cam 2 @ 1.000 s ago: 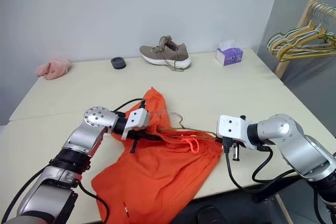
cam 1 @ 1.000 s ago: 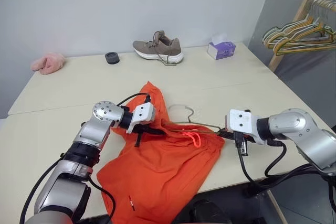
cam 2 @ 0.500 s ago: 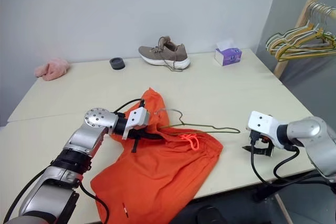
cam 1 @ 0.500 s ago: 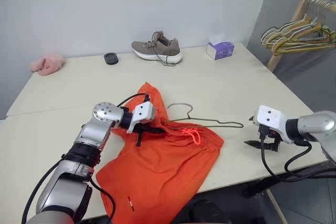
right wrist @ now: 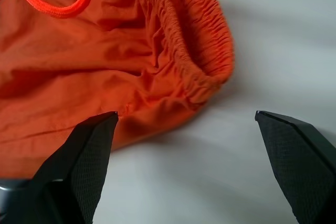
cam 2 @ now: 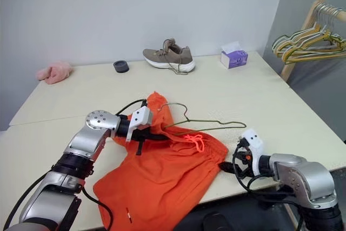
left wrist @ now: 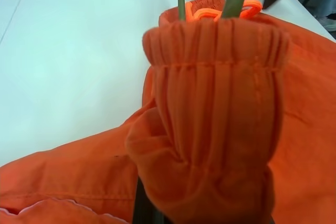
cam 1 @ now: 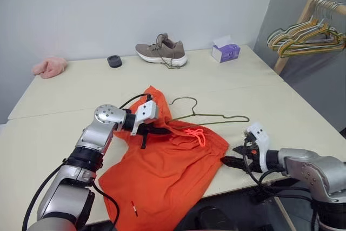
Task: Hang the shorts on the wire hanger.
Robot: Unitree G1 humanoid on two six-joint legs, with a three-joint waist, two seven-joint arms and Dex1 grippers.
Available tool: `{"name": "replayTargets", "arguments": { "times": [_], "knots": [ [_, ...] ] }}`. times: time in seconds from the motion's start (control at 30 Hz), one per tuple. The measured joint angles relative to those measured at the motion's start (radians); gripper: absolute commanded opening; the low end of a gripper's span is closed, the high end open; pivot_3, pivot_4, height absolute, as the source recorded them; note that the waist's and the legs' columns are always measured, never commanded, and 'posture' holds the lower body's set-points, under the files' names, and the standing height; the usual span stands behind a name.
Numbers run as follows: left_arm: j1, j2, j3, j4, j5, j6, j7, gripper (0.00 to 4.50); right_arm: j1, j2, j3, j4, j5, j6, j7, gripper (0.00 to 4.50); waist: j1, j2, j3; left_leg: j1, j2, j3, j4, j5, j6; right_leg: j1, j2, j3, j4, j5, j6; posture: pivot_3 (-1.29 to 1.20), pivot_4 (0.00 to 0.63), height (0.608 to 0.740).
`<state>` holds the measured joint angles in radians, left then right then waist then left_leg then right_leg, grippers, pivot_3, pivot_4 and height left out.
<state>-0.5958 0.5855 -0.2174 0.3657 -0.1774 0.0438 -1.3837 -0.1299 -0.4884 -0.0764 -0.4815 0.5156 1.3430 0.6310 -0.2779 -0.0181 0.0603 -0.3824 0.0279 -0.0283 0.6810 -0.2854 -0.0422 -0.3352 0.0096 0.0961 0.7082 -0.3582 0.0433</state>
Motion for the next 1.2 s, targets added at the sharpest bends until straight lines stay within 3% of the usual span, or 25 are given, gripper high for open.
{"name": "replayTargets", "arguments": {
  "times": [0.2, 0.4, 0.63, 0.8, 0.93, 1.2],
  "knots": [
    [-0.003, -0.004, 0.002, -0.016, -0.002, 0.017, 0.018, 0.00, -0.021, 0.082, 0.026, 0.020, 0.001, -0.013, -0.079, 4.47, -0.001, -0.001, -0.002, 0.000, 0.000, 0.000, 0.000, 0.000, 0.000, 0.000, 0.001, 0.000, 0.000, 0.000, 0.000, -0.28, 0.000, 0.740],
    [-0.003, -0.007, 0.013, -0.047, -0.017, 0.053, 0.033, 0.00, 0.009, 0.053, 0.140, 0.043, -0.100, -0.211, -0.137, 2.44, 0.000, -0.003, -0.005, 0.000, 0.000, 0.001, 0.000, 0.000, 0.000, 0.000, 0.003, 0.000, 0.000, 0.000, 0.000, -0.28, 0.000, 0.740],
    [0.003, -0.010, 0.040, -0.082, -0.068, 0.153, 0.064, 0.00, 0.073, -0.042, 0.173, 0.058, -0.181, -0.410, -0.129, 0.01, 0.002, -0.003, -0.005, -0.001, 0.000, 0.001, 0.000, 0.000, 0.000, 0.000, 0.003, 0.000, -0.001, 0.000, 0.000, -0.29, 0.000, 0.740],
    [0.008, 0.004, 0.050, -0.152, -0.127, 0.254, 0.057, 0.00, 0.075, -0.085, 0.136, 0.080, -0.183, -0.493, -0.113, 0.01, 0.001, -0.003, -0.005, 0.000, 0.000, 0.001, 0.000, 0.000, 0.000, 0.000, 0.003, 0.000, -0.001, 0.000, 0.000, -0.29, 0.000, 0.740],
    [0.041, 0.068, 0.050, -0.233, -0.177, 0.341, -0.019, 0.00, 0.056, -0.125, 0.102, 0.118, -0.177, -0.524, -0.084, 0.01, -0.004, -0.003, -0.005, 0.000, 0.000, 0.001, 0.000, 0.000, 0.000, 0.000, 0.004, 0.001, -0.001, 0.000, 0.000, -0.29, 0.000, 0.740],
    [0.056, 0.144, 0.044, -0.283, -0.174, 0.356, -0.110, 0.00, 0.026, -0.161, 0.072, 0.140, -0.136, -0.524, -0.030, 0.01, 0.000, -0.003, -0.005, 0.000, 0.000, 0.001, 0.000, 0.000, 0.000, 0.000, 0.004, 0.001, -0.002, 0.000, 0.000, -0.29, 0.000, 0.740]
  ]
}}
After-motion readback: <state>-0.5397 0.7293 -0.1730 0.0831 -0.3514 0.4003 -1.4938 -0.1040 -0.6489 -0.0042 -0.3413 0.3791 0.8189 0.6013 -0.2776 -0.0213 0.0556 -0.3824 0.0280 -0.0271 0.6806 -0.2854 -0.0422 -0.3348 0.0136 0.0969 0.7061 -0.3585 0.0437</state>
